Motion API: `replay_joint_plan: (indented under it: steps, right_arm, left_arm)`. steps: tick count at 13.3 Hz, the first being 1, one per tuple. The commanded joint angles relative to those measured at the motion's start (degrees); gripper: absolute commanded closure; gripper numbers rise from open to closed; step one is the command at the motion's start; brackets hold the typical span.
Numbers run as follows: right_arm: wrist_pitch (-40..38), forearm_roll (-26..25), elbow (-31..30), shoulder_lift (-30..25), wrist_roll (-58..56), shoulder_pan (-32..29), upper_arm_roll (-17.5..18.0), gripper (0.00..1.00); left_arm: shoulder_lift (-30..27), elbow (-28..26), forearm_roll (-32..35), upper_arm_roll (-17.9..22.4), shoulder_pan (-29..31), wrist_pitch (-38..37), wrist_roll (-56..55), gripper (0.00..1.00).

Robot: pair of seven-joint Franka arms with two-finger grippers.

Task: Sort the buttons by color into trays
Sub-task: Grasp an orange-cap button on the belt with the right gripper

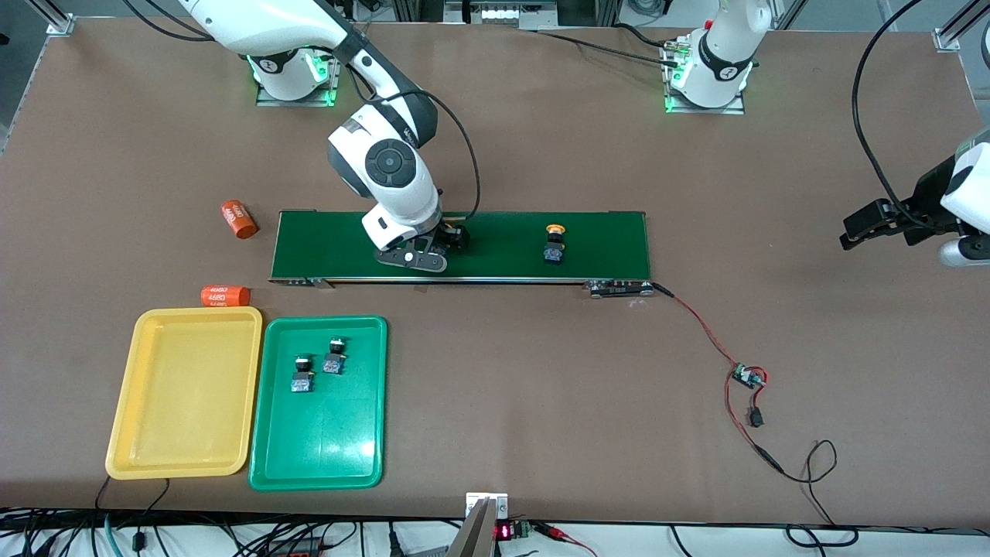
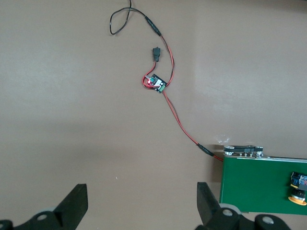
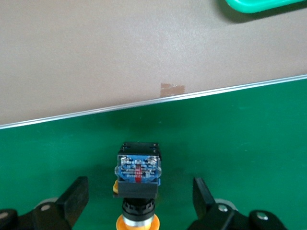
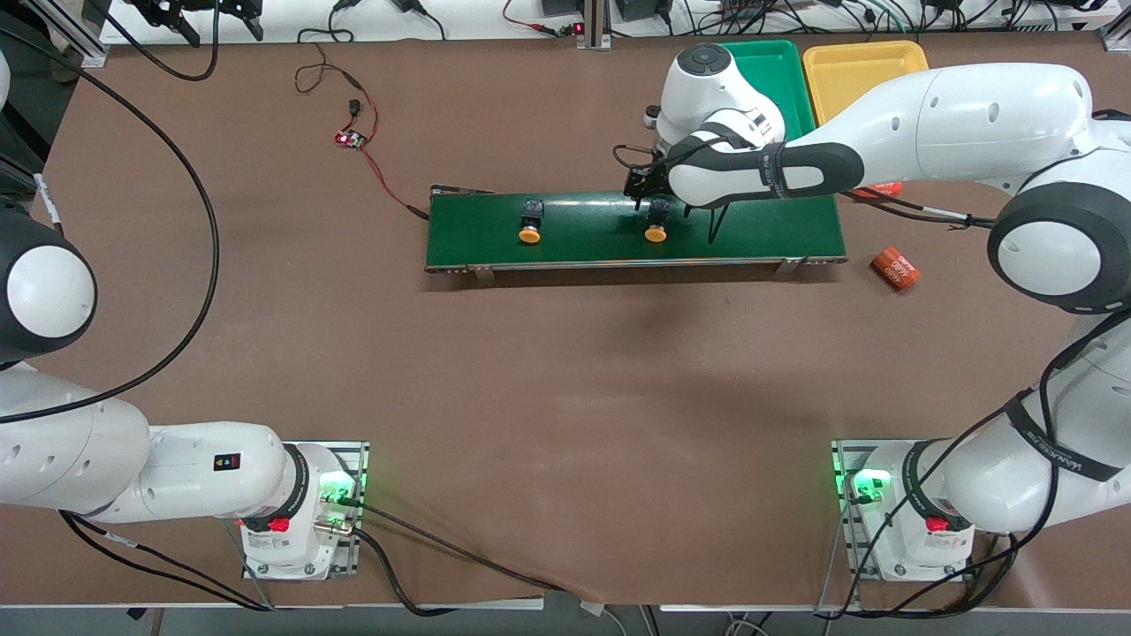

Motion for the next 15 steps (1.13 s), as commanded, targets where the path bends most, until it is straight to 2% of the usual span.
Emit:
replay_joint_plan:
  steps: [1,5,7,10,13,15]
  right_arm:
    - [0.7,-2.3,-0.8,0.1,0.0,0.0,-0.1,0.25]
    - [0.7,-2.5,-0.9,0.6,-0.7,-0.4,-0.2,0.64]
    - [0.2,-2.5,-0.6,0.3,-1.3,-0.9,-0.2,0.77]
    - [-2.3,-2.2,1.6,-2.4,-6.5,-4.0,-0.1,0.80]
    - [-15.2,-1.6,14.0,-2.4,-15.0,-7.1,-0.2,0.81]
    - [-17.5,-1.4,17.7,-2.0,-23.1,-12.1,-0.2,0.81]
  left_arm:
    - [0.8,3.5,0.8,0.6,-0.2,-2.9,1.0,0.00]
    - [0.4,5.0,0.3,0.8,0.6,-4.3,0.7,0.00]
    - [0.1,5.0,0.3,0.2,1.0,-4.1,2.6,0.00]
    - [0.1,4.7,0.4,0.0,0.9,-4.2,2.7,0.00]
    - [-0.1,4.6,0.4,0.8,1.2,-6.4,2.4,0.00]
    - [0.1,4.5,0.4,1.0,3.3,-6.3,2.3,0.00]
